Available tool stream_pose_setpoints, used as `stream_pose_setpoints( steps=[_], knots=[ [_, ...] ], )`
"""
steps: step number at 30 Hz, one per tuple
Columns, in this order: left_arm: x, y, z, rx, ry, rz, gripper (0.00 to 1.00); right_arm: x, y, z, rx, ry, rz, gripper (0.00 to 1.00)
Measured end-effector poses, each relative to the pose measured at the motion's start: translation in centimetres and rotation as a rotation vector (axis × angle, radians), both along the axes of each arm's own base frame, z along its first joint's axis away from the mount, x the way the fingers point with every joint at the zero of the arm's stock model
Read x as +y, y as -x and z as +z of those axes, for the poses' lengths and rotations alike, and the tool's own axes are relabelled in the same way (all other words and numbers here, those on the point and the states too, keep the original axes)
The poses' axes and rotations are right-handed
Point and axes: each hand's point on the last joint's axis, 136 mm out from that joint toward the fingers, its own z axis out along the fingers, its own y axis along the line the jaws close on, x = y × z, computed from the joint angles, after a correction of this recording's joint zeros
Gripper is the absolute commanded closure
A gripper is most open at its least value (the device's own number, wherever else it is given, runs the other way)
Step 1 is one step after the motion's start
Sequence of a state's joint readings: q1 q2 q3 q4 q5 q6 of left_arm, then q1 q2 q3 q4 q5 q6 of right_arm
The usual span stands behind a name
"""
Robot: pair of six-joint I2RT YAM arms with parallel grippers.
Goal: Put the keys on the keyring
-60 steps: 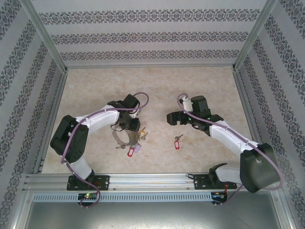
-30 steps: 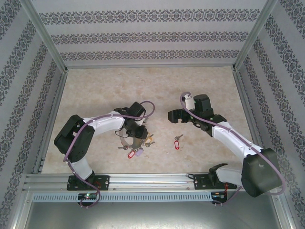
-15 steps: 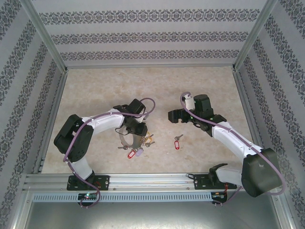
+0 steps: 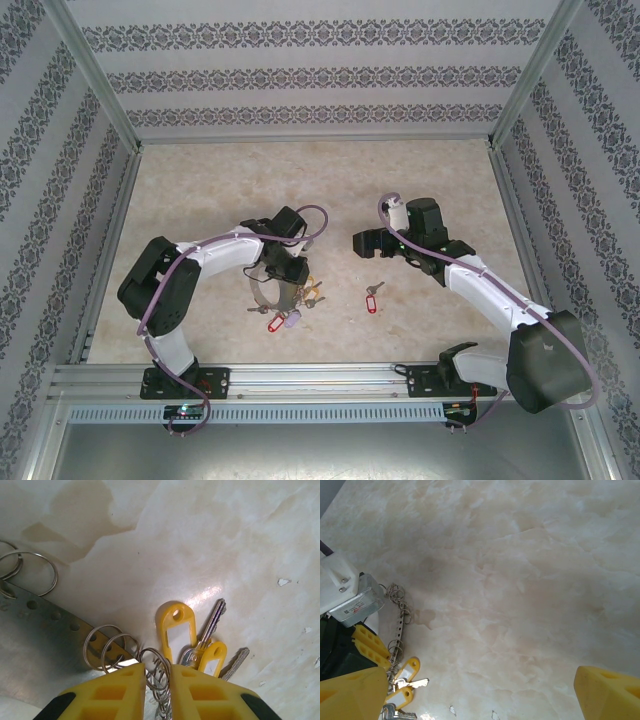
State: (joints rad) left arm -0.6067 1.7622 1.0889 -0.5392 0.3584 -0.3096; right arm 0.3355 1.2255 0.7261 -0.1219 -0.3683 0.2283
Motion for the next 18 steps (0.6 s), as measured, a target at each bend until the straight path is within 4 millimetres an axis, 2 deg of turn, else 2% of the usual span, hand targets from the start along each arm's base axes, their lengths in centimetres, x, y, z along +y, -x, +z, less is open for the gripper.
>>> stream_pose_setpoints(
  steps=[13, 18],
  knots=[
    [0.51, 0.07, -0.71, 0.002, -0.037, -0.005, 0.78, -0.01, 0.02, 0.11, -0.006, 0.001, 0.002, 0.04],
    [0.92, 0.10, -0.86, -0.001, -0.060, -0.005, 0.82, -0.01, 0.02, 0.12, -0.006, 0.001, 0.002, 0.04]
  ],
)
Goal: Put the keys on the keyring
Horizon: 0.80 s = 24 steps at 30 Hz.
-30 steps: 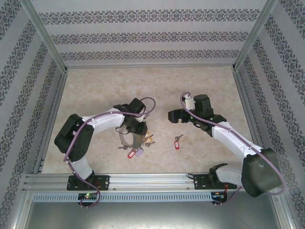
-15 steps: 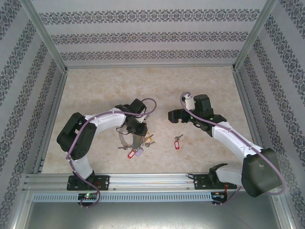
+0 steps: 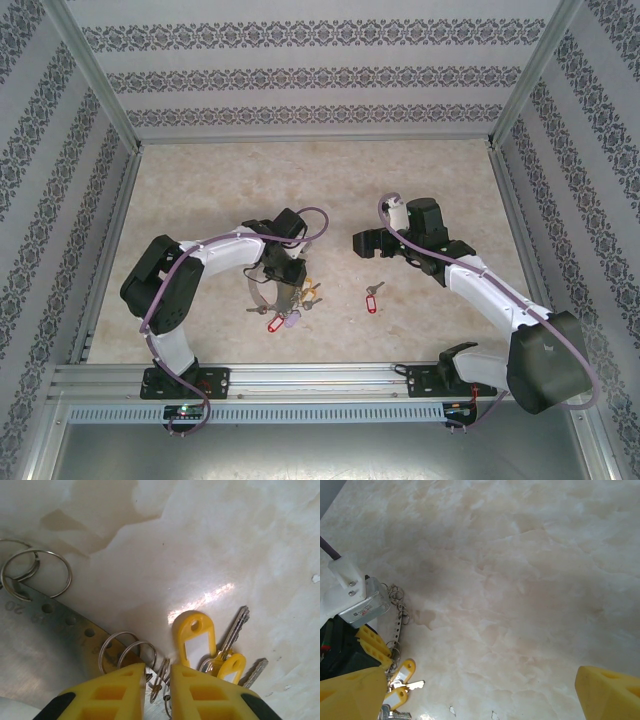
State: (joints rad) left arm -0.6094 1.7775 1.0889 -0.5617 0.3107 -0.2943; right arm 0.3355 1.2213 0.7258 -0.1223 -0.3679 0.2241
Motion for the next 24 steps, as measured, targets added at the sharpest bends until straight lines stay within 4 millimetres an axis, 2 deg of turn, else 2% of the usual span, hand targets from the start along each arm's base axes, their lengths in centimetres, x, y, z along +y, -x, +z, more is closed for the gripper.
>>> stream_pose_setpoints(
  steps=[15, 19, 24],
  knots=[
    [-0.2, 0.6, 0.1, 0.001, -0.010, -0.017, 1.00, -0.3, 0.0, 0.6, -0.020, -0.003, -0.005, 0.03],
    [0.1, 0.9, 0.9, -0.007, -0.012, -0.019, 1.00, -0.3, 0.2, 0.7, -0.026, -0.004, -0.004, 0.03],
    [0.5, 1.0, 3.0, -0.055, -0.008, -0.044, 1.00, -0.3, 0.3, 0.9, -0.035, -0.006, -0.002, 0.04]
  ],
)
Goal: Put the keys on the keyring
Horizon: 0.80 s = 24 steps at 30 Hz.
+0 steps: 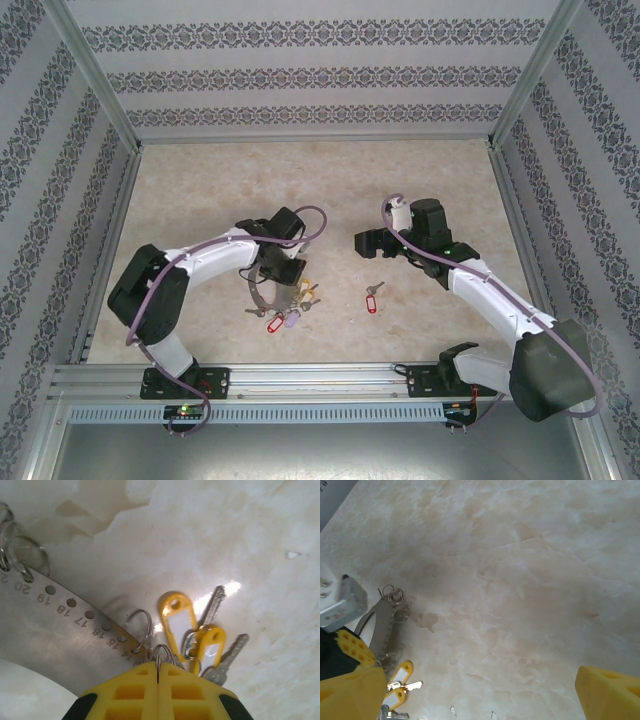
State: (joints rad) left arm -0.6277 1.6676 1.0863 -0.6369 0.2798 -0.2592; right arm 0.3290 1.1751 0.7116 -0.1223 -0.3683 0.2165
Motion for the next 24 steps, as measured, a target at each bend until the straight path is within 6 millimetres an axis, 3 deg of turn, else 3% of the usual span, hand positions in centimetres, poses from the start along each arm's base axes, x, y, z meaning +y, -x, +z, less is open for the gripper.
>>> stream_pose_setpoints(
  steps=[8, 17, 24],
  knots=[
    [-0.6, 0.5, 6.2, -0.162, 0.122, -0.118, 1.00, 0.9, 1.0, 1.7, -0.053, -0.050, 0.053, 0.10],
    [-1.4, 2.9, 11.6, -0.373, 0.323, -0.297, 1.00, 6.0, 4.6, 5.5, -0.168, -0.159, 0.305, 0.36],
    [-2.4, 3.9, 15.3, -0.551, 0.448, -0.424, 1.00, 9.3, 8.2, 6.8, -0.216, -0.211, 0.496, 0.59]
  ],
)
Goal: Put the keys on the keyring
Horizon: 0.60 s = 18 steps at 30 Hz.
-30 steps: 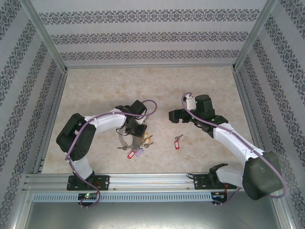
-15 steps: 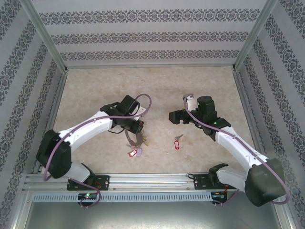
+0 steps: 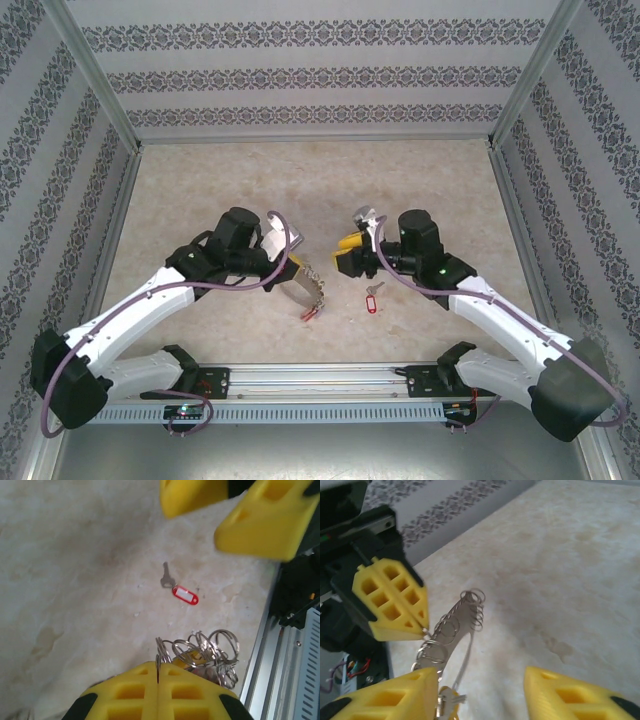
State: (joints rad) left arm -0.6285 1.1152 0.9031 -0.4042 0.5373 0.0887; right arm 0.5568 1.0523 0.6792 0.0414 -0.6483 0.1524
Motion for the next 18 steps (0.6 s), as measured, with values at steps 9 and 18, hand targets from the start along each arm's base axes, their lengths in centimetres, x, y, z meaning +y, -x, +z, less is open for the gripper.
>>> stream_pose_setpoints(
  steps=[9, 18],
  knots=[
    [-1.4, 1.0, 2.6, -0.086, 0.110, -0.116, 1.00, 1.9, 1.3, -0.9, 0.008, -0.002, 0.104, 0.73],
    [-1.7, 1.8, 3.0, -0.094, 0.131, -0.171, 1.00, 3.4, 3.7, 0.0, -0.020, -0.043, 0.236, 0.72]
  ],
)
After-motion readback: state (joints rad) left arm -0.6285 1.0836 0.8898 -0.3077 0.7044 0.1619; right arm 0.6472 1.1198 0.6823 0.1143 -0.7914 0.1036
